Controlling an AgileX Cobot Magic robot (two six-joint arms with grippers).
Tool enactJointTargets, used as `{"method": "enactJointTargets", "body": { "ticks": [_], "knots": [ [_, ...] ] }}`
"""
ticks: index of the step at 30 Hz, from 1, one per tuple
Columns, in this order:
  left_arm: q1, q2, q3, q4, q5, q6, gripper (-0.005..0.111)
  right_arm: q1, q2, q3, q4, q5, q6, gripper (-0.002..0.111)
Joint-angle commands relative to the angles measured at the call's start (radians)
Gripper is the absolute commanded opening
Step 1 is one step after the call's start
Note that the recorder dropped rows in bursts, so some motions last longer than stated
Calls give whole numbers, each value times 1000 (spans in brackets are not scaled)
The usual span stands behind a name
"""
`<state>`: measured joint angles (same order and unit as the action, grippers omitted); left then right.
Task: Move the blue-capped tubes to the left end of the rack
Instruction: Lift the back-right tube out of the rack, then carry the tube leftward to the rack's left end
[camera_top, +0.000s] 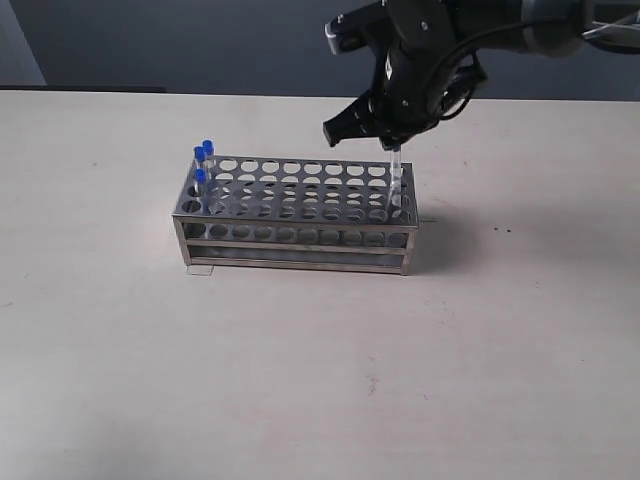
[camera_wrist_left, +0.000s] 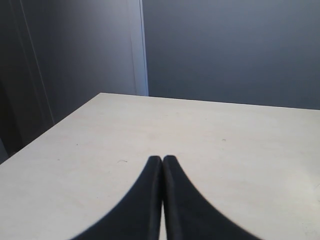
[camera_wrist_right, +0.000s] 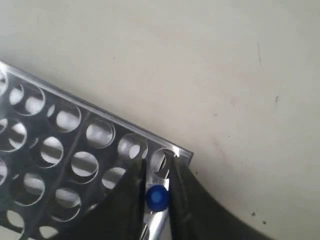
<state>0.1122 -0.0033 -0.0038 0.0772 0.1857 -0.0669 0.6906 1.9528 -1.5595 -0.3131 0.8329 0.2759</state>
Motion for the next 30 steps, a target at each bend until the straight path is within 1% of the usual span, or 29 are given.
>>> {"method": "enactJointTargets", "body": {
  "ticks": [1, 6, 9, 14, 16, 17, 19, 23, 26, 30],
  "knots": [
    [-6, 3, 4, -5, -5, -2, 0, 8, -71, 1, -10, -28, -1, 0],
    [-6, 3, 4, -5, -5, -2, 0, 10, -128, 1, 13, -37, -1, 0],
    [-6, 3, 4, -5, -5, -2, 0, 37, -171, 1, 17, -59, -34, 0],
    [-6, 3, 4, -5, -5, -2, 0, 113, -195, -2, 76, -121, -105, 0],
    [-6, 3, 4, -5, -5, -2, 0, 144, -192, -2, 137, -156, -159, -1],
    [-6, 3, 4, -5, -5, -2, 0, 174, -189, -2, 199, -201, -226, -1],
    [-6, 3, 4, -5, -5, -2, 0, 220, -166, -22, 273, -250, -285, -1],
    [-6, 3, 4, -5, -5, -2, 0, 290, -56, -141, 313, -198, -335, -1],
    [-6, 3, 4, -5, -5, -2, 0, 310, 1, -192, 313, -176, -354, -1],
    [-6, 3, 4, -5, -5, -2, 0, 310, 45, -201, 289, -160, -354, -1]
  ]
}}
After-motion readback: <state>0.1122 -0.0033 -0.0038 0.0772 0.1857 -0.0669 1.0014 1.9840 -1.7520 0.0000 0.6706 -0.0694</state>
